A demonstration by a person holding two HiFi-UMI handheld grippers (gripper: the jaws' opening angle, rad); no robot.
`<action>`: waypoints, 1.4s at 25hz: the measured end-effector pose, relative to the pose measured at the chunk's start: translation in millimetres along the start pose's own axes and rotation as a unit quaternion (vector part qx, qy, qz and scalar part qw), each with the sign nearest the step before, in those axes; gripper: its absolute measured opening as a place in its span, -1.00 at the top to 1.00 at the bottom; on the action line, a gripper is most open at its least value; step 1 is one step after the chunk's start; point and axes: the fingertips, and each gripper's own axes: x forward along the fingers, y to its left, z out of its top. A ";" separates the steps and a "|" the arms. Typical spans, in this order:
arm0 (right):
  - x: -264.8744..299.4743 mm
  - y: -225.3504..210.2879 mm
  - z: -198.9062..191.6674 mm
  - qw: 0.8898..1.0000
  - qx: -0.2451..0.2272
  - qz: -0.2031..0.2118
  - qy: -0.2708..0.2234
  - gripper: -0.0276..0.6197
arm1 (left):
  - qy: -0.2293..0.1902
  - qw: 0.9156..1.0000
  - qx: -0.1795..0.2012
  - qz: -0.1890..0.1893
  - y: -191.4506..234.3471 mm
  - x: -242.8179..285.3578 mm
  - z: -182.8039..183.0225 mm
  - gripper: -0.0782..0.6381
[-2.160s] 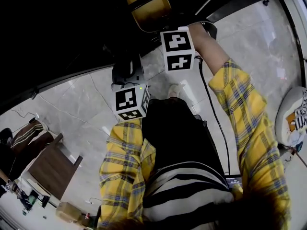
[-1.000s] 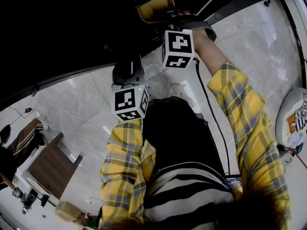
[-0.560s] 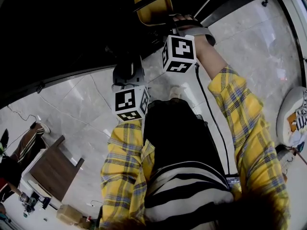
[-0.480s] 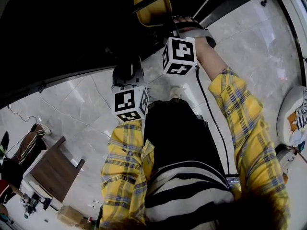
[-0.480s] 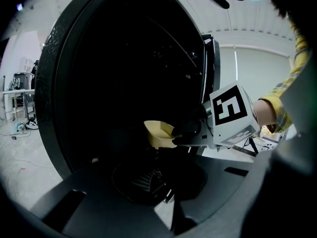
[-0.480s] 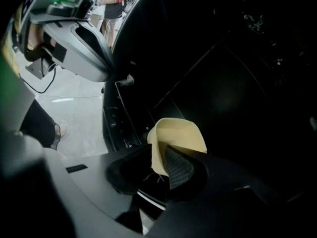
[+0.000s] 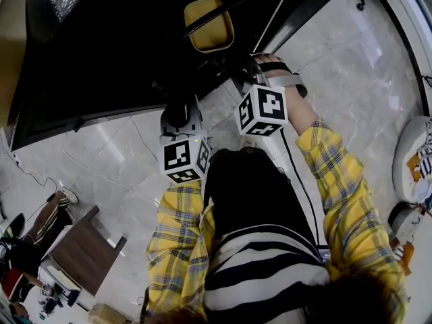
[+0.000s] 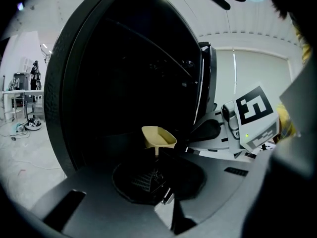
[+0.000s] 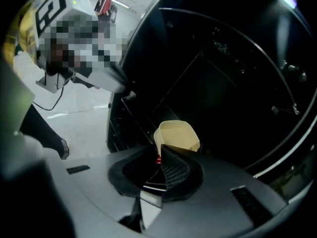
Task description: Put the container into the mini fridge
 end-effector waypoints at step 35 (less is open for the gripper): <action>-85.5 33.3 -29.6 0.907 0.415 -0.015 -0.070 0.83 | 0.008 1.000 0.024 -0.004 -35.5 -36.5 0.7 0.70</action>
